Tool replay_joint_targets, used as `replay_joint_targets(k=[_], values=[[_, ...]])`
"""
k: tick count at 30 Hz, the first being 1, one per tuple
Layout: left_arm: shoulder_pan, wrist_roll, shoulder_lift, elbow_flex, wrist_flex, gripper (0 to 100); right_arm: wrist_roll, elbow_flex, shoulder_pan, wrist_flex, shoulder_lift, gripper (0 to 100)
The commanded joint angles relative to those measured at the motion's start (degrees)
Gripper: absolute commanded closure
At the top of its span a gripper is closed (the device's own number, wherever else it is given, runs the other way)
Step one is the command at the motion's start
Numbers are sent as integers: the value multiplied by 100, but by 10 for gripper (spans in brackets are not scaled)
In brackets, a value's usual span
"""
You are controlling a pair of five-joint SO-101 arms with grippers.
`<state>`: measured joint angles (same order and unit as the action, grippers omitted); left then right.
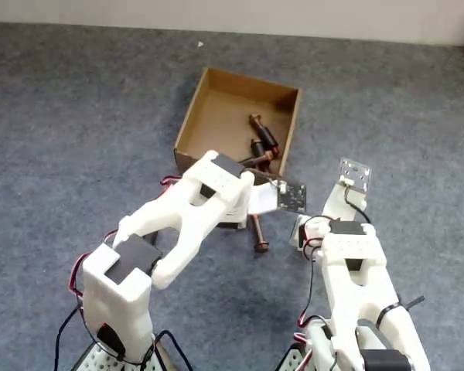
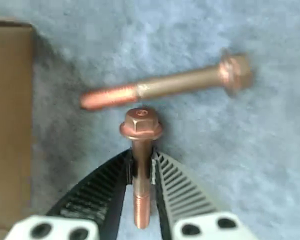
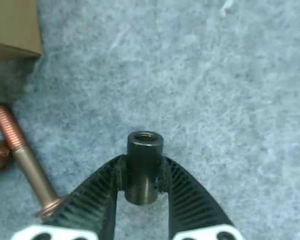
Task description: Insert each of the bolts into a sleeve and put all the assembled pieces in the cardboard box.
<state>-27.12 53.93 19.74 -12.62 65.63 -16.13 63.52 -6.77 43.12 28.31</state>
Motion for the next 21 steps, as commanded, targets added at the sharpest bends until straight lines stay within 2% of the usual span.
replay_joint_targets(k=[1, 6, 12, 17, 21], values=[[31, -448, -989, -110, 536, 995, 9, -48, 48, 75, 180, 995], [119, -1345, -3125, -971, 545, 995, 422, -171, 40, 919, 435, 995], [479, -2857, -5771, -2079, 325, 994, 404, -13, -101, 1015, 2114, 995], [787, -3851, -7398, -2686, 299, 994, 440, 154, -840, 998, 3451, 995], [1147, -4870, -8409, -2826, 299, 993, 457, 136, -1587, 831, 3811, 995]])
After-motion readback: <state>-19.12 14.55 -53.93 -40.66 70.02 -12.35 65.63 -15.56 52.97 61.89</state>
